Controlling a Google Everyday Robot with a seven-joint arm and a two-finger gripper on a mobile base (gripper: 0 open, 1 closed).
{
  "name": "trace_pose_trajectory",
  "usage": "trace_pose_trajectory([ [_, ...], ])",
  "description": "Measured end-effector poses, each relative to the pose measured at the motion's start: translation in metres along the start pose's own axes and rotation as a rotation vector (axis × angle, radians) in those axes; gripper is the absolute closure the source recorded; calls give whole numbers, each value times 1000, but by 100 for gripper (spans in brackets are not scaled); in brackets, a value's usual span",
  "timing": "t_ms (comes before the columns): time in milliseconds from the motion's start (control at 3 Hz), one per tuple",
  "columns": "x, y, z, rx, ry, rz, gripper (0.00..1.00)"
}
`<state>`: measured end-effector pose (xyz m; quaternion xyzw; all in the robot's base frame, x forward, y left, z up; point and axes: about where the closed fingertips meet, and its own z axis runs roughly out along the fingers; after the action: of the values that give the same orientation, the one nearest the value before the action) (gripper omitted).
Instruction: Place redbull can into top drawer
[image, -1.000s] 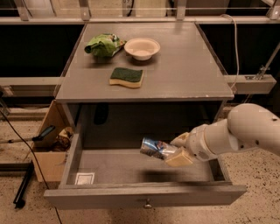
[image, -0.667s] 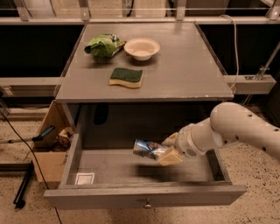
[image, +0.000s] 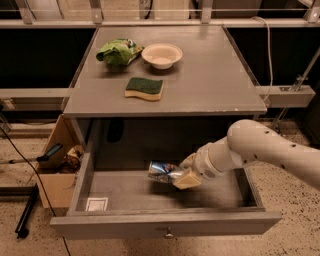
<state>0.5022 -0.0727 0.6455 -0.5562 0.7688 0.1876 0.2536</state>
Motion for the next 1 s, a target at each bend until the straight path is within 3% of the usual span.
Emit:
trace_pose_trajectory([
  [667, 11, -8, 16, 11, 11, 9, 100],
  [1000, 11, -8, 16, 11, 11, 9, 81],
])
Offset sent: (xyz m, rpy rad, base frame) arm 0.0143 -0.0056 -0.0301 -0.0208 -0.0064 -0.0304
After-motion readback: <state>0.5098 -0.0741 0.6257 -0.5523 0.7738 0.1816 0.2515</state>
